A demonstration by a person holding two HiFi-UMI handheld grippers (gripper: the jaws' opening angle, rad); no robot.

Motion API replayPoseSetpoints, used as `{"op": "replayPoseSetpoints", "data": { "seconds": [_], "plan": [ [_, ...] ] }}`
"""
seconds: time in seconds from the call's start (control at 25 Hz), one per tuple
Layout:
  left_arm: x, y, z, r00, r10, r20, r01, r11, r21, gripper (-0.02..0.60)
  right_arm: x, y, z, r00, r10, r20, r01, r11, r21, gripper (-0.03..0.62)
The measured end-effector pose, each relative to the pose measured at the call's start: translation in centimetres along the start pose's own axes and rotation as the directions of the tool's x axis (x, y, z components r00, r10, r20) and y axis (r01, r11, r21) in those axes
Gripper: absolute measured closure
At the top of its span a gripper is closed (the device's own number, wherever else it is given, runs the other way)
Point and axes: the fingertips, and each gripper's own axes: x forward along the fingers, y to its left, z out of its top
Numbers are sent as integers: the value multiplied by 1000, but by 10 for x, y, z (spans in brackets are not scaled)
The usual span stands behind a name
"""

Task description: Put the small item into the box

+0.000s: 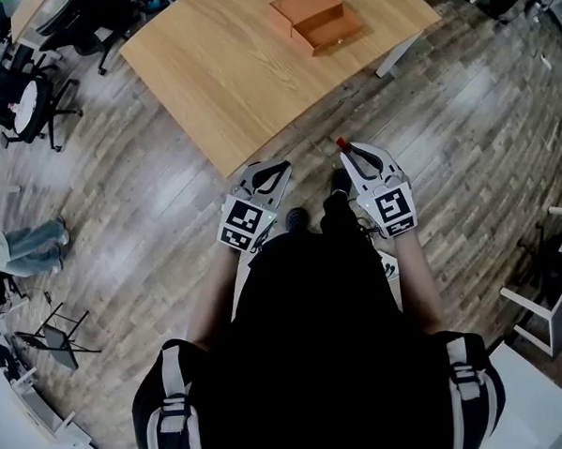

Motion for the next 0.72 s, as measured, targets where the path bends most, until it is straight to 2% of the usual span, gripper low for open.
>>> {"op": "replayPoseSetpoints", "data": {
  "seconds": [0.32, 0.72],
  "plan": [
    [13, -7, 0, 1000, -9, -13, 9, 1000, -4, 558, -3, -8, 1, 1000, 9, 22, -9, 1000, 11, 526],
    [42, -8, 23, 1000, -17, -17, 18, 1000, 19, 558, -1, -39, -3, 999, 23, 34, -25, 998, 51, 526]
  ]
}}
